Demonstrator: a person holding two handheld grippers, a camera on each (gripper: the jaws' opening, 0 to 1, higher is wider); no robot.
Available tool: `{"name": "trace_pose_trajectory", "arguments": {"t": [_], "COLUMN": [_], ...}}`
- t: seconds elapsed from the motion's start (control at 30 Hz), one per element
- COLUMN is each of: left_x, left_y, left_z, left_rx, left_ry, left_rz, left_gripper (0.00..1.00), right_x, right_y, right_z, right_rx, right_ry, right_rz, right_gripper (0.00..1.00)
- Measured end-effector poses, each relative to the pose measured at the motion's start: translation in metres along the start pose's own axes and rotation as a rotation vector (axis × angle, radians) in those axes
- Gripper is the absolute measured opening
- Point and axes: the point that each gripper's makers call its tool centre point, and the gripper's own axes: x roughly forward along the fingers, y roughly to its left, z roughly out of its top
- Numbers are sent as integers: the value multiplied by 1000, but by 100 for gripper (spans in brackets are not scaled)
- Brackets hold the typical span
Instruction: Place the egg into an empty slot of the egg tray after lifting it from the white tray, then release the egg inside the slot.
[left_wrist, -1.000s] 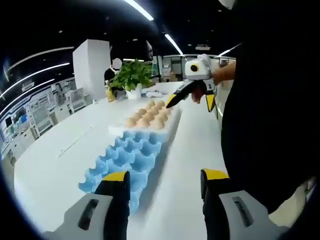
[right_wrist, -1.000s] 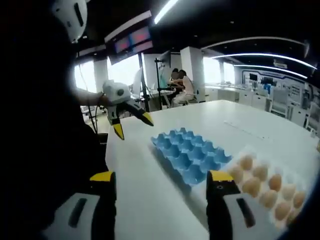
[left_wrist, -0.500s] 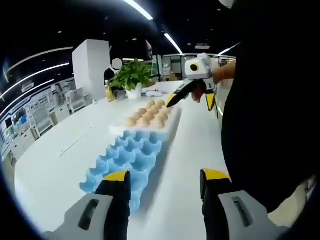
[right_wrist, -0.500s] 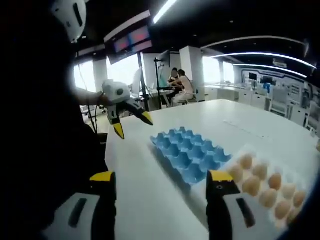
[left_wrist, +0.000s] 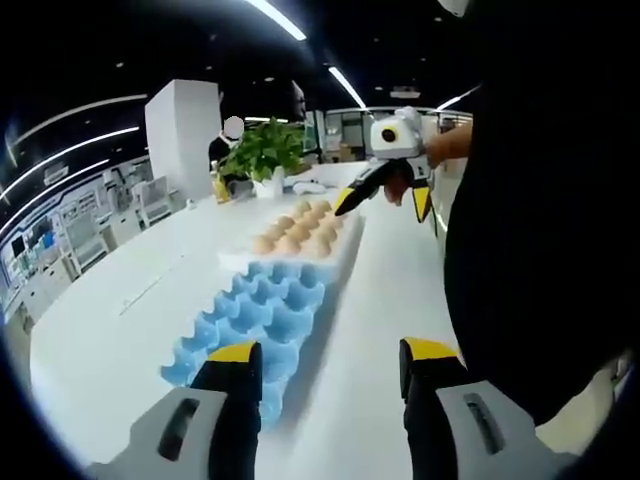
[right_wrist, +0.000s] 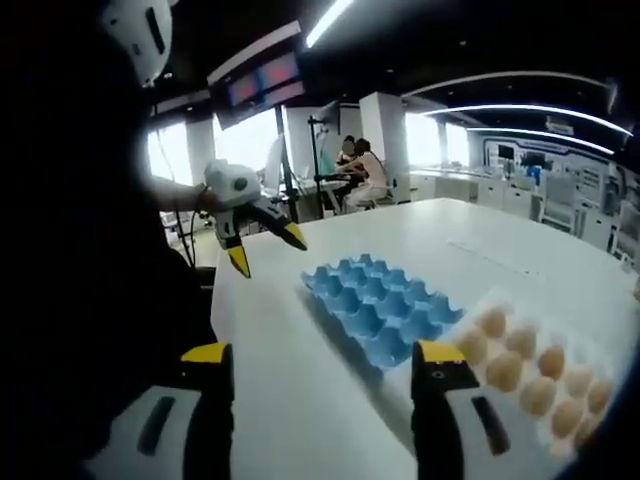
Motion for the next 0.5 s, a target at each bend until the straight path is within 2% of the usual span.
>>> {"name": "trace_pose_trajectory", "arguments": {"t": [0.5], "left_x": [-2], "left_y": [1], "left_z": [0], "left_rx": [7], "left_ry": [-1], "left_rz": [4], "left_gripper": [55], "right_x": [0], "right_y": [3], "right_z": [0], "right_rx": [0], "right_ry": [4], "right_rz": [8], "right_gripper": [73]}}
